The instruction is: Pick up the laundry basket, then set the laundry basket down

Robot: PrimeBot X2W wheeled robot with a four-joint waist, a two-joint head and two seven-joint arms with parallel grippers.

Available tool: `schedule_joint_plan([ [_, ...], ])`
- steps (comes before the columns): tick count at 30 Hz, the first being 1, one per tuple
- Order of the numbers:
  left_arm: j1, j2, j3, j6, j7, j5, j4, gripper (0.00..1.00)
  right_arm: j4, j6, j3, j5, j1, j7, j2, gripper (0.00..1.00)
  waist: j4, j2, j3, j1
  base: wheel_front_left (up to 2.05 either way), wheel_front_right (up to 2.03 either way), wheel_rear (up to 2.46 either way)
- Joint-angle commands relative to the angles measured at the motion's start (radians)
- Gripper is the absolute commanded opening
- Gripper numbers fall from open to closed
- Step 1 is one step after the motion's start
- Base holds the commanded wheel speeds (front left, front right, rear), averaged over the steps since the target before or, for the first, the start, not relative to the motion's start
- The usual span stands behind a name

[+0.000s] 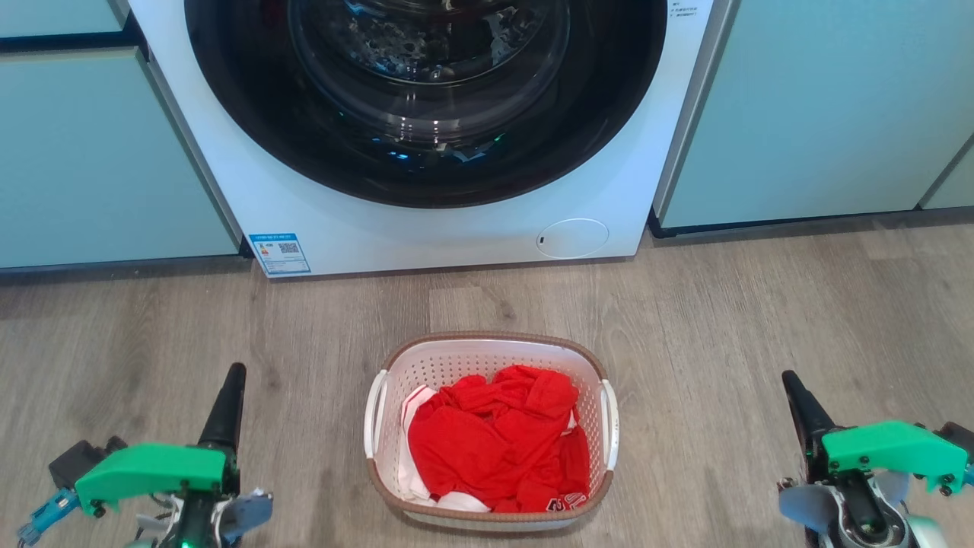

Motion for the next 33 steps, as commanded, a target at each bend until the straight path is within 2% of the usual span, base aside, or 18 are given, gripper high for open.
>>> schedule_joint_plan([
  [1, -0.060, 0.014, 0.036, -0.011, 0.009, -0.029, -0.028, 0.00, -0.041, 0.004, 0.010, 0.029, -0.052, 0.010, -0.018, 0.00, 0.000, 0.0000, 0.000, -0.0001, 0.00, 0.00, 0.00],
  [19, -0.101, 0.012, 0.079, -0.041, 0.067, -0.249, -0.017, 0.00, -0.057, 0.004, -0.025, 0.234, -0.067, 0.066, -0.017, 0.00, -0.001, 0.0000, 0.002, -0.0001, 0.00, 0.00, 0.00],
  [33, -0.102, 0.008, 0.084, -0.041, 0.072, -0.247, -0.017, 0.00, -0.056, 0.004, -0.030, 0.233, -0.068, 0.071, -0.014, 0.00, -0.001, 0.0000, 0.002, -0.0001, 0.00, 0.00, 0.00],
])
